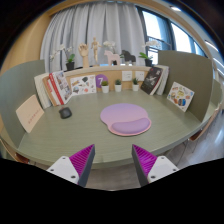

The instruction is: Arrange mouse

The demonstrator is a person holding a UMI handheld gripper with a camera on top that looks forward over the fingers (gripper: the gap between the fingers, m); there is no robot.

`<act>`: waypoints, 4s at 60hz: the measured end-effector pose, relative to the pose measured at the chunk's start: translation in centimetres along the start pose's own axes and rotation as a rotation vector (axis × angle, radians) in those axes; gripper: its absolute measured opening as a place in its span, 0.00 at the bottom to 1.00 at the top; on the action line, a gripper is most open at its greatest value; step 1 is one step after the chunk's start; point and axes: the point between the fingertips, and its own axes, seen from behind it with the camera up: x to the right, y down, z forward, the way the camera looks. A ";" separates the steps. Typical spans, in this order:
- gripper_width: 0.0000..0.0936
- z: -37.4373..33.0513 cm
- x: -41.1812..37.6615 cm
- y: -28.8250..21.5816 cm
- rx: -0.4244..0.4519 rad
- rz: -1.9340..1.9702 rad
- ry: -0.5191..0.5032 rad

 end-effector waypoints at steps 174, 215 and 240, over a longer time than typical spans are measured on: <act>0.43 23.9 4.1 -8.5 -0.297 -0.151 -0.192; 0.92 12.7 2.4 -18.1 -0.187 -0.155 -0.129; 0.92 -2.3 0.7 -23.4 0.041 -0.105 -0.120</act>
